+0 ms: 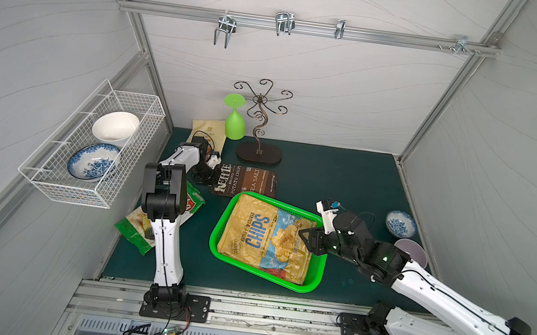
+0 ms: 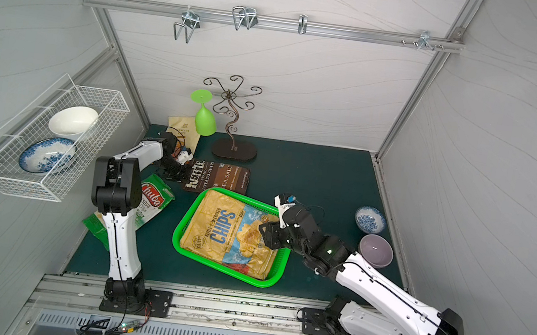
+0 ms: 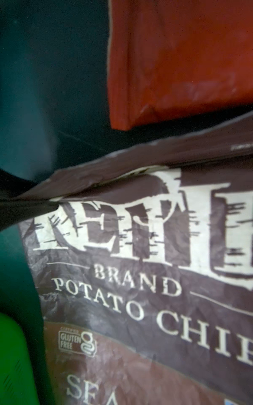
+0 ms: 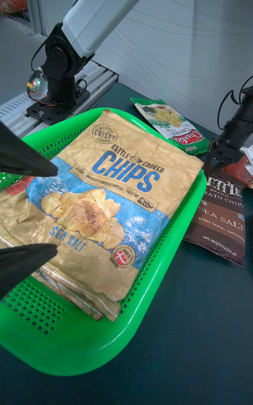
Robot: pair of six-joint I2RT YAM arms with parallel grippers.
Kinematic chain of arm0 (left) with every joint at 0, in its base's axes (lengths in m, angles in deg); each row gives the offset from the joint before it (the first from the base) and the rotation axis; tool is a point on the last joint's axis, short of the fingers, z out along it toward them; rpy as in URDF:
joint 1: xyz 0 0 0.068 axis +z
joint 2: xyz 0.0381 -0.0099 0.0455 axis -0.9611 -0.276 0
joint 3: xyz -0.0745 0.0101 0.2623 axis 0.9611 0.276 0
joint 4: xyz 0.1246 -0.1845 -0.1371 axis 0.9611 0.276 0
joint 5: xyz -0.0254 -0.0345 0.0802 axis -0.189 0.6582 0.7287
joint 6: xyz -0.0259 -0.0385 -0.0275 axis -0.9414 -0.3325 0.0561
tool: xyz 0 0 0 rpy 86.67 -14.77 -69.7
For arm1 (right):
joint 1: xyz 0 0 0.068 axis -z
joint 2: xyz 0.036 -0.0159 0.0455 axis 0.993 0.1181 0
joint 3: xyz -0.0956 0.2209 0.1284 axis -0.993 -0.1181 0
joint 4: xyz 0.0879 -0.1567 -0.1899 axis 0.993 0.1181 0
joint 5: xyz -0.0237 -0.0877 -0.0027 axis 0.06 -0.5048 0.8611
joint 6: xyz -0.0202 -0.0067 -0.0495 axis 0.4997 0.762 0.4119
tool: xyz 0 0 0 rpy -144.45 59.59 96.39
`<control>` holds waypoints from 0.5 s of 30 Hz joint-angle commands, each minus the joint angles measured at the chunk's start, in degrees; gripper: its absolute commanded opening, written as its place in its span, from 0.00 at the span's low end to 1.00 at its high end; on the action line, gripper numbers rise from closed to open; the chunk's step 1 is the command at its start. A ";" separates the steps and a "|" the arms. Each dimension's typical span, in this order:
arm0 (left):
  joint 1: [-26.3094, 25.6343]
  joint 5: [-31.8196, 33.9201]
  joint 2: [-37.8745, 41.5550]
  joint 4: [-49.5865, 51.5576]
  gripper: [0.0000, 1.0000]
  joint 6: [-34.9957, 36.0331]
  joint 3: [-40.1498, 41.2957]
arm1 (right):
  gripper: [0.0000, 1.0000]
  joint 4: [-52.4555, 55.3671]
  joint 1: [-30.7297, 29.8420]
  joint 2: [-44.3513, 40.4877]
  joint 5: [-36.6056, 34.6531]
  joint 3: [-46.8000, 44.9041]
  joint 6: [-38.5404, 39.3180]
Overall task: Put the potato chips into the basket
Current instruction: Pick up the potato chip from the center of the board.
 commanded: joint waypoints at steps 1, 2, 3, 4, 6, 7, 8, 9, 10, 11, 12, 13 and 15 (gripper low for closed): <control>0.10 -2.51 6.14 0.39 0.00 0.67 0.33 | 0.53 -0.45 0.22 -1.04 -0.37 -0.26 0.03; 0.08 -3.26 7.59 0.58 0.00 0.67 0.52 | 0.53 -0.60 0.23 -1.06 -0.36 -0.30 -0.08; 0.09 -3.89 8.69 0.80 0.00 0.67 0.65 | 0.53 -0.55 0.23 -1.05 -0.28 -0.33 0.00; 0.04 -4.73 10.21 1.11 0.00 0.75 0.72 | 0.53 -0.56 0.23 -1.20 -0.35 -0.34 -0.08; 0.11 -6.65 12.90 1.62 0.00 0.84 1.12 | 0.53 -0.63 0.23 -1.03 -0.50 -0.38 -0.05; 0.09 -7.88 14.27 1.89 0.00 0.84 1.22 | 0.53 -0.75 0.22 -1.06 -0.55 -0.51 -0.05; 0.11 -9.24 15.48 2.29 0.00 0.93 1.40 | 0.53 -0.86 0.23 -1.06 -0.65 -0.47 -0.04; 0.10 -10.37 16.69 2.59 0.00 0.93 1.38 | 0.53 -0.96 0.23 -1.08 -0.60 -0.51 -0.03; 0.10 -11.46 17.81 2.91 0.00 0.85 1.42 | 0.53 -0.98 0.23 -1.10 -0.63 -0.51 -0.05; 0.09 -12.68 18.82 3.24 0.00 0.76 1.25 | 0.53 -1.05 0.23 -1.15 -0.55 -0.58 -0.05; 0.02 -13.73 19.63 3.60 0.00 0.76 1.09 | 0.53 -1.08 0.23 -1.14 -0.63 -0.67 -0.05; -0.03 -14.83 20.60 4.04 0.00 0.84 0.65 | 0.53 -1.05 0.23 -1.17 -0.65 -0.65 -0.05; -0.05 -16.77 21.98 5.16 0.00 0.80 -0.49 | 0.53 -1.08 0.21 -1.10 -0.72 -0.77 -0.02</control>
